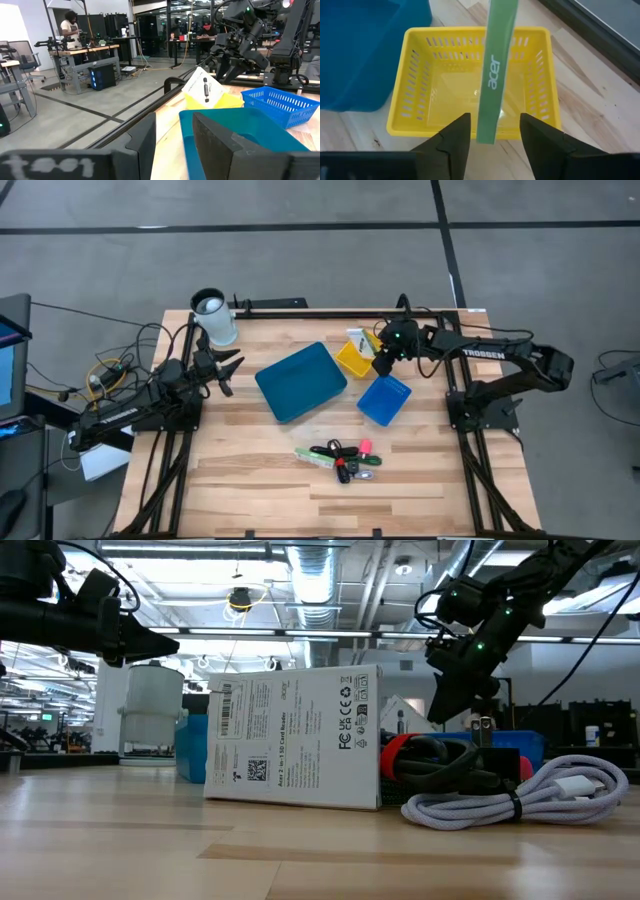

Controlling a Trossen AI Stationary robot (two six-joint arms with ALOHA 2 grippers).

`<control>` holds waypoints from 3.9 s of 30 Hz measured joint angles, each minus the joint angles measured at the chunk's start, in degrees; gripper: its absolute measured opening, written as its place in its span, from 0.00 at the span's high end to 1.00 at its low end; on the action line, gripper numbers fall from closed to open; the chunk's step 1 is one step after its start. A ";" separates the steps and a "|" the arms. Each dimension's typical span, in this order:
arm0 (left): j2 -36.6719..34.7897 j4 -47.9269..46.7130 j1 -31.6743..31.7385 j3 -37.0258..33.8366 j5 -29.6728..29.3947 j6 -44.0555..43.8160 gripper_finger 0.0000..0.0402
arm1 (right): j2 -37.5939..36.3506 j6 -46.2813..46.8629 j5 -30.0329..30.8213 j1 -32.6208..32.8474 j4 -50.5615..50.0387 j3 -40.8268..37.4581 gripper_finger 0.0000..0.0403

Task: Pick and place items into bin
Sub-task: Put the card reader box into the yellow bin

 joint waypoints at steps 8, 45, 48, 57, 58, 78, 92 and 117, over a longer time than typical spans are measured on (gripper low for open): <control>-0.01 0.00 0.00 0.01 0.00 0.00 0.70 | -1.69 -1.03 2.10 0.00 -0.26 0.00 0.62; 0.00 0.00 -0.01 0.00 0.00 0.00 0.70 | -1.11 2.51 7.02 45.71 21.15 0.00 0.63; -0.02 0.00 -0.01 -0.01 0.00 0.00 0.70 | 2.07 3.70 7.07 47.75 25.63 0.00 0.62; -0.01 0.00 0.00 -0.01 0.00 0.00 0.70 | 5.63 5.01 10.02 50.19 31.70 0.00 0.59; -0.01 0.00 0.01 0.00 0.00 0.00 0.70 | 5.63 5.05 11.20 50.41 31.90 0.00 0.59; -0.01 0.00 0.01 0.01 0.00 0.00 0.70 | 5.16 6.66 25.00 53.33 33.88 0.02 0.59; 0.00 0.00 0.01 0.01 0.00 0.00 0.70 | 5.70 13.99 28.87 54.05 33.75 -0.02 0.59; -0.02 0.00 -0.01 0.01 0.00 0.00 0.70 | 12.57 16.70 43.07 63.07 38.32 0.00 0.59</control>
